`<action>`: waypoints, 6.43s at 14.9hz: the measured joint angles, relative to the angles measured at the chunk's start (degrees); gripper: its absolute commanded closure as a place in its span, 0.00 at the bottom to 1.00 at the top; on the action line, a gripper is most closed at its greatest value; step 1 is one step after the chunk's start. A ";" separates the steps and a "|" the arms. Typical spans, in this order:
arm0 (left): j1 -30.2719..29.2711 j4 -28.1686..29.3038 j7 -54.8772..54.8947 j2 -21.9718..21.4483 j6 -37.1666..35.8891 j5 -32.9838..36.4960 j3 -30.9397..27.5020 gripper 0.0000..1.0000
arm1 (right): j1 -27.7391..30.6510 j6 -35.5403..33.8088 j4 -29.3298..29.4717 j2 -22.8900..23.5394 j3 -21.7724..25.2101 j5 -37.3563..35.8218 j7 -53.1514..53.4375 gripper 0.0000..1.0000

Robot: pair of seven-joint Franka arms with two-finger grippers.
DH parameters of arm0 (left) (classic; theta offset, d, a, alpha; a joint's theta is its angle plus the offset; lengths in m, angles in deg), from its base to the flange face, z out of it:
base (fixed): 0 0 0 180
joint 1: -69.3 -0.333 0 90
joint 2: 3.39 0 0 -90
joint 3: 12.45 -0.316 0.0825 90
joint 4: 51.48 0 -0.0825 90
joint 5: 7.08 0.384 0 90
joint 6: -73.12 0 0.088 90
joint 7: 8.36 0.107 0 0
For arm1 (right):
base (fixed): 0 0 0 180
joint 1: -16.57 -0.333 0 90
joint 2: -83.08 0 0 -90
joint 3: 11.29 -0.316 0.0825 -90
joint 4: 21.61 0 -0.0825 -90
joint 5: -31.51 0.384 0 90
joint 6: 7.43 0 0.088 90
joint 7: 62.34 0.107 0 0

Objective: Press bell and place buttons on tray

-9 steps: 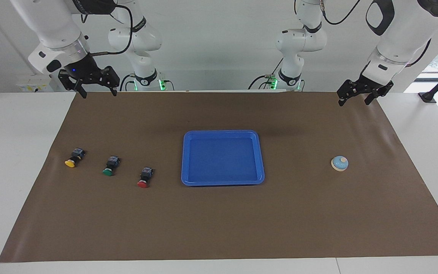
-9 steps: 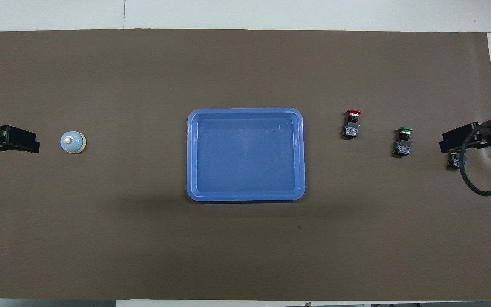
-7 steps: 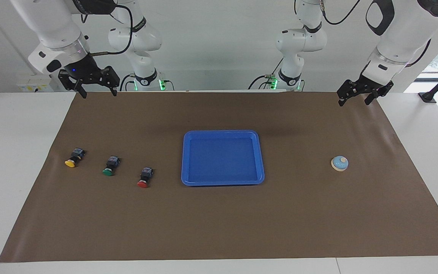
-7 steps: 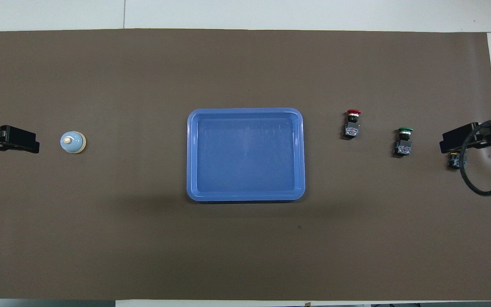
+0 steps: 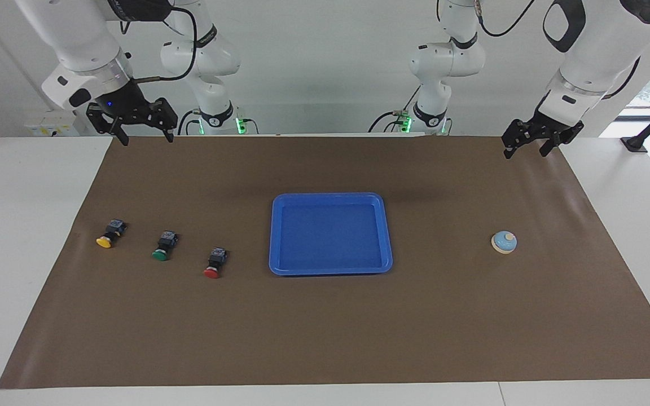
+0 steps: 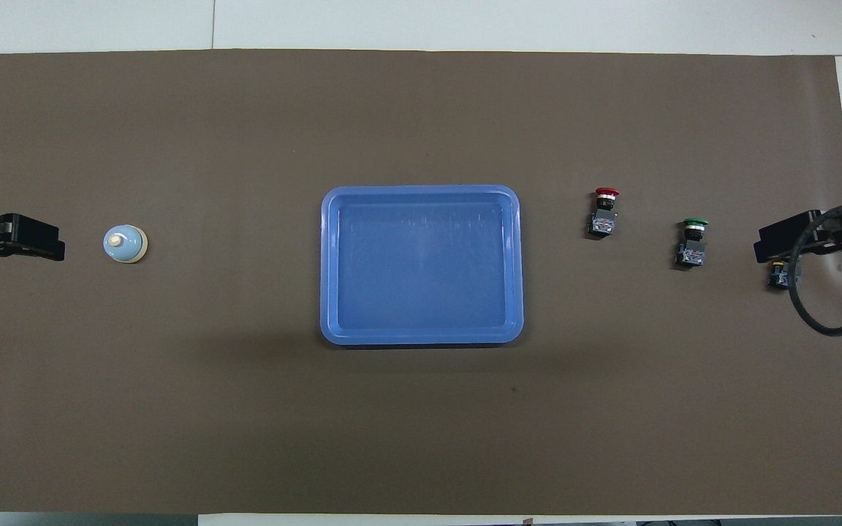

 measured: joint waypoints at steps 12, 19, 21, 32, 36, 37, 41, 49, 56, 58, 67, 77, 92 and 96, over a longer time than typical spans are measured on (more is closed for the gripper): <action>-5.61 12.77 0.29 14.47 30.37 0.01 -0.28 1.00 | 0.00 0.00 0.00 0.00 0.00 0.00 0.00 0.00; -5.61 16.49 0.29 16.22 33.98 0.01 -0.14 1.00 | 0.00 0.00 0.00 0.00 0.00 0.00 0.00 0.00; -5.57 18.63 0.29 16.76 36.79 0.00 0.00 1.00 | 0.00 0.00 0.00 0.00 0.00 0.00 0.00 0.00; -3.33 5.37 0.17 14.09 15.07 0.01 0.47 1.00 | 0.00 0.00 0.00 0.00 0.00 0.00 0.00 0.00; -2.79 3.71 0.12 9.06 9.40 0.00 0.50 0.92 | 0.00 0.00 0.00 0.00 0.00 0.00 0.00 0.00; -2.79 3.71 0.12 7.66 7.95 0.01 0.50 0.88 | 0.00 0.00 0.00 0.00 0.00 0.00 0.00 0.00; -2.77 3.73 0.12 3.81 3.41 0.00 0.51 0.09 | 0.00 0.00 0.00 0.00 0.02 0.00 0.00 0.00; 0.21 1.40 -0.31 1.38 -4.86 -0.01 0.81 0.00 | 0.72 -1.43 -0.01 -0.03 0.12 -0.02 0.00 0.00; 0.04 0.89 -0.33 1.23 -5.19 -0.05 -0.30 0.00 | 0.72 -1.43 -0.01 -0.04 0.12 -0.02 0.00 0.00; -0.05 0.89 -0.33 1.23 -5.18 -0.05 -0.61 0.00 | 0.72 -1.43 -0.03 -0.04 0.10 -0.02 0.00 0.00; -0.07 0.90 -0.38 1.53 -5.14 -0.18 -0.63 0.00 | -1.96 22.88 -22.38 -1.65 -1.29 -0.02 8.52 0.00; 0.03 0.91 -0.38 1.49 -5.08 -0.21 -0.43 0.00 | -4.72 54.76 -35.93 10.63 -1.22 -0.03 12.65 0.00; 0.00 0.89 -0.38 1.33 -5.06 -0.21 -0.54 0.00 | -4.71 60.90 -30.77 19.22 -1.18 -0.57 15.81 1.00; 0.00 0.89 -0.38 1.33 -5.06 -0.21 -0.54 0.00 | -4.80 60.89 -30.18 19.25 -1.19 -0.75 17.47 1.00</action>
